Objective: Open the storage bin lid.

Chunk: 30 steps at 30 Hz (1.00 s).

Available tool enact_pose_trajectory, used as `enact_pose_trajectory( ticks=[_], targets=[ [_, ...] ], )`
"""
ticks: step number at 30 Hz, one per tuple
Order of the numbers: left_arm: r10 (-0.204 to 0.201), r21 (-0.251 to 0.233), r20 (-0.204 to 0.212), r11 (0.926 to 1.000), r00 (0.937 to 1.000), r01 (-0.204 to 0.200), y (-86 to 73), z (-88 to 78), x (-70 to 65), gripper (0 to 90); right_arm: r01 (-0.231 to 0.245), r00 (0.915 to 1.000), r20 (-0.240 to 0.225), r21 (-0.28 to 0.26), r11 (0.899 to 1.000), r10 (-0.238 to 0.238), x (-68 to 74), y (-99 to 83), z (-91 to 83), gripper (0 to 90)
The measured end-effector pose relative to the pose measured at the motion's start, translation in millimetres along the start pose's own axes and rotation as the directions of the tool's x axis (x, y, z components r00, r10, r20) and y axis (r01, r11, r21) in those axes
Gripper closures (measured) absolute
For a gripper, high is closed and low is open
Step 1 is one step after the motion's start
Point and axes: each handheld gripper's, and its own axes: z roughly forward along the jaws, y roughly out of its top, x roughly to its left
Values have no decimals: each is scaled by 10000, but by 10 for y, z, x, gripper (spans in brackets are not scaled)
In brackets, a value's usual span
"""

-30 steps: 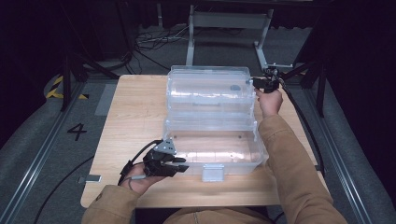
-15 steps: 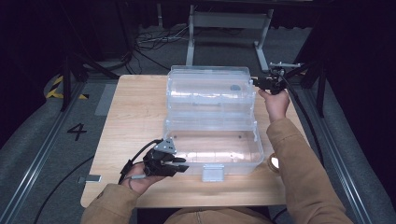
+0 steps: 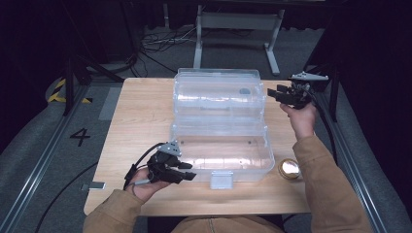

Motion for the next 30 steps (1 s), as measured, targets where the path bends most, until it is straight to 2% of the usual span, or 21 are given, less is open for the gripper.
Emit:
enact_pose_trajectory(
  ticks=[2, 5, 6, 7, 10, 11, 13, 14, 17, 18, 19, 21, 23, 26, 30],
  targets=[
    [-44, -276, 206, 9996, 9998, 49, 4, -63, 9, 560, -74, 9999, -76, -136, 9999, 73, -16, -74, -115, 484],
    [-46, -695, 245, 9976, 9997, 63, 12, -168, 42, 536, -189, 9995, -244, -478, 9987, 177, -35, -161, -300, 484],
    [-46, -695, 245, 9976, 9997, 63, 12, -168, 42, 534, -189, 9995, -244, -478, 9987, 177, -35, -161, -300, 484],
    [-55, -900, 203, 9959, 9998, 73, 13, -209, 60, 529, -298, 9988, -412, -759, 9967, 268, -42, -229, -437, 481],
    [-334, -1659, -162, 9857, 9993, 303, 18, -322, 123, 508, -387, 9975, -624, -881, 9954, 333, -32, -304, -580, 483],
    [-529, -1965, -377, 9795, 9979, 445, 20, -369, 154, 499, -379, 9973, -662, -926, 9950, 319, -24, -323, -609, 484],
    [-581, -2094, -529, 9768, 9969, 458, 20, -390, 167, 493, -57, 9968, -797, -697, 9976, 1, -1, -349, -652, 470],
    [-678, -2252, -744, 9731, 9949, 494, 17, -420, 182, 493, -57, 9968, -797, -697, 9976, 1, -1, -349, -652, 470],
    [-927, -2530, -1226, 9656, 9881, 592, 6, -496, 228, 486, 389, 9978, -504, -620, 9973, -421, 41, -385, -737, 467],
    [-1081, -2628, -1323, 9623, 9853, 703, 4, -519, 250, 479, 327, 9978, -545, -696, 9970, -365, 52, -387, -777, 466],
    [-1081, -2628, -1323, 9623, 9853, 703, 4, -519, 250, 468, 365, 9975, -582, -732, 9966, -408, 56, -388, -808, 464],
    [-1398, -2759, -1590, 9568, 9773, 920, -2, -558, 295, 463, 357, 9974, -605, -703, 9969, -400, 67, -385, -839, 460],
    [-1544, -2872, -1734, 9526, 9727, 1000, -13, -590, 333, 461, 431, 9968, -641, -655, 9969, -473, 79, -384, -886, 432],
    [-1664, -2905, -1943, 9511, 9667, 1053, -22, -625, 383, 461, 555, 9958, -706, -427, 9975, -584, 96, -385, -951, 408],
    [-1957, -3037, -2112, 9444, 9576, 1260, -27, -668, 444, 463, 708, 9942, -816, 97, 9974, -698, 145, -386, -1013, 375]
  ],
)
